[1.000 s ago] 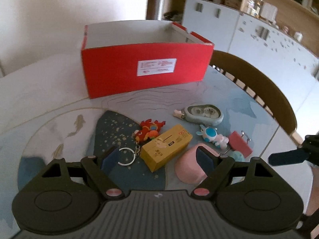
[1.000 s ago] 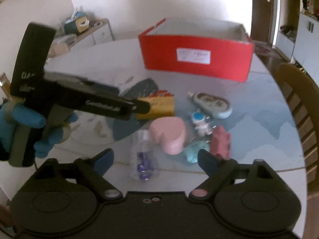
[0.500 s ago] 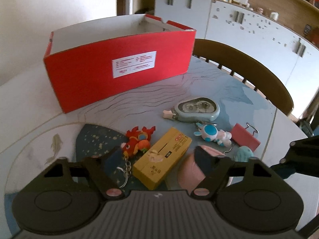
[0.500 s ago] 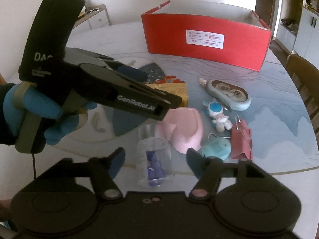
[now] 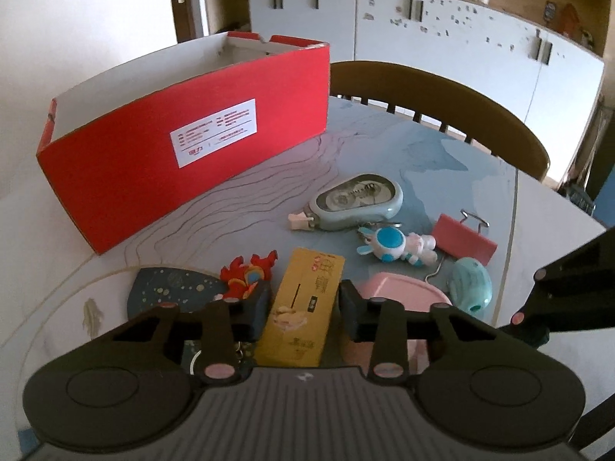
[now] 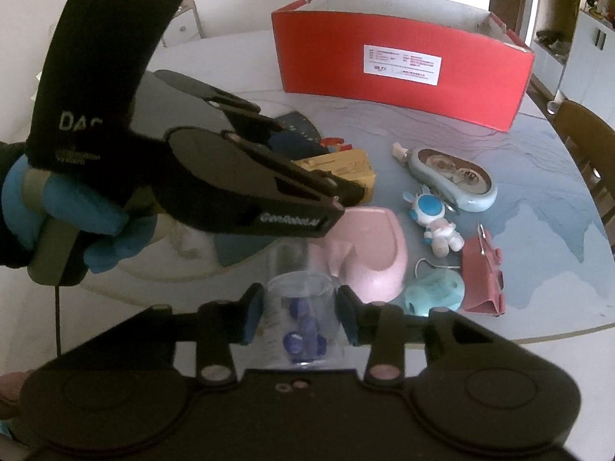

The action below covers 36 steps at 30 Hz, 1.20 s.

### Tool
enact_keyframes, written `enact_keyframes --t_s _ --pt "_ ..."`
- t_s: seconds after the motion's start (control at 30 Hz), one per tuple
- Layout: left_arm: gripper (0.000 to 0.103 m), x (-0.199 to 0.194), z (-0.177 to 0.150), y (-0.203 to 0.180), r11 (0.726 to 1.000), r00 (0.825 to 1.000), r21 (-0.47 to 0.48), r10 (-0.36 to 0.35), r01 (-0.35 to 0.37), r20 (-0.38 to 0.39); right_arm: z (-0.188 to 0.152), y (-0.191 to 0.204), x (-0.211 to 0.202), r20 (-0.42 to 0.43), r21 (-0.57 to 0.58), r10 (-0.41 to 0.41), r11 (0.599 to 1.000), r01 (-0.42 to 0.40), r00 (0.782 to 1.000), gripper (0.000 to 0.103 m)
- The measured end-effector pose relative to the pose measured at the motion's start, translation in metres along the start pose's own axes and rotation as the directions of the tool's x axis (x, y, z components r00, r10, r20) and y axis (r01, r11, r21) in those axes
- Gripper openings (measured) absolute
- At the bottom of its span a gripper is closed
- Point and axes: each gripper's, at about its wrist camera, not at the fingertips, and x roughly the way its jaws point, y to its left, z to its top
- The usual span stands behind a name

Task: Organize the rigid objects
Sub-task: 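Grasp the yellow box with left tool while right tool grasps clear blue-capped jar, then lift the yellow box and jar and carry both to the red box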

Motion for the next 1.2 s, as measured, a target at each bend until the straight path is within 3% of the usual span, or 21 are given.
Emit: enact_keyframes --t_s 0.17,0.7,1.2 --pt "0.03 -0.001 0.001 0.0 1.0 1.0 0.001 -0.011 0.011 -0.006 0.001 0.001 -0.002 0.003 0.012 -0.035 0.999 0.035 0.999 0.04" --pt "0.03 -0.027 0.0 0.021 0.983 0.999 -0.175 -0.052 0.051 -0.002 0.01 0.001 -0.04 0.04 0.095 -0.091 0.992 0.087 0.995 0.04" --pt "0.03 -0.074 0.037 0.034 0.98 0.999 -0.2 -0.004 0.011 0.034 0.064 -0.023 -0.088 0.134 0.174 -0.176 0.973 0.151 0.975 0.04"
